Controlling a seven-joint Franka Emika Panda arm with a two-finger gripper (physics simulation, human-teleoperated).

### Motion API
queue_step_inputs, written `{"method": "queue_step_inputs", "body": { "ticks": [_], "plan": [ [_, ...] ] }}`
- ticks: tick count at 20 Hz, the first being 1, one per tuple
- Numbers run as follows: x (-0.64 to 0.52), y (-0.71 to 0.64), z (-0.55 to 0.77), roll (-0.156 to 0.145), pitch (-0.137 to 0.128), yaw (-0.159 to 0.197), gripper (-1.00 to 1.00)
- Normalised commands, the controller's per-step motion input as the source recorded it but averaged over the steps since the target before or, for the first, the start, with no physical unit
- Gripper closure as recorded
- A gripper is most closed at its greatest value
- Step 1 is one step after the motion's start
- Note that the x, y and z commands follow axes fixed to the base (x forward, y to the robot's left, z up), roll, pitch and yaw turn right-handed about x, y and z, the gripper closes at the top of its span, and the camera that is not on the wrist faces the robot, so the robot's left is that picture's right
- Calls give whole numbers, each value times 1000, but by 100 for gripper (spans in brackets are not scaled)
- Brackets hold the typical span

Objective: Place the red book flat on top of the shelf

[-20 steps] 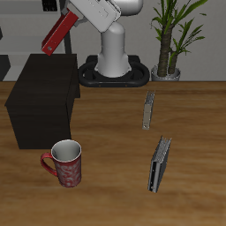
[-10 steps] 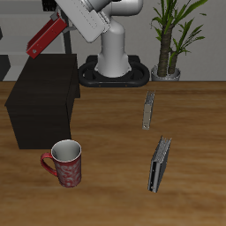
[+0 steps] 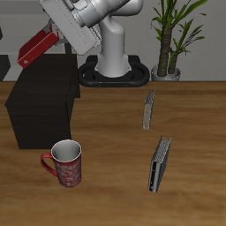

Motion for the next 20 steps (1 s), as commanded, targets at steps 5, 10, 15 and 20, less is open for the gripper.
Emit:
{"method": "queue_step_inputs", "body": {
  "ticks": [5,10,15,20],
  "plan": [
    [92,-51,-298,12,99,-8,100],
    [119,-129,-176,-24,64,-2,100],
    [179,-226,-242,-34,119,-31,100],
    [153,79,-240,74,79,-9,100]
  ]
}}
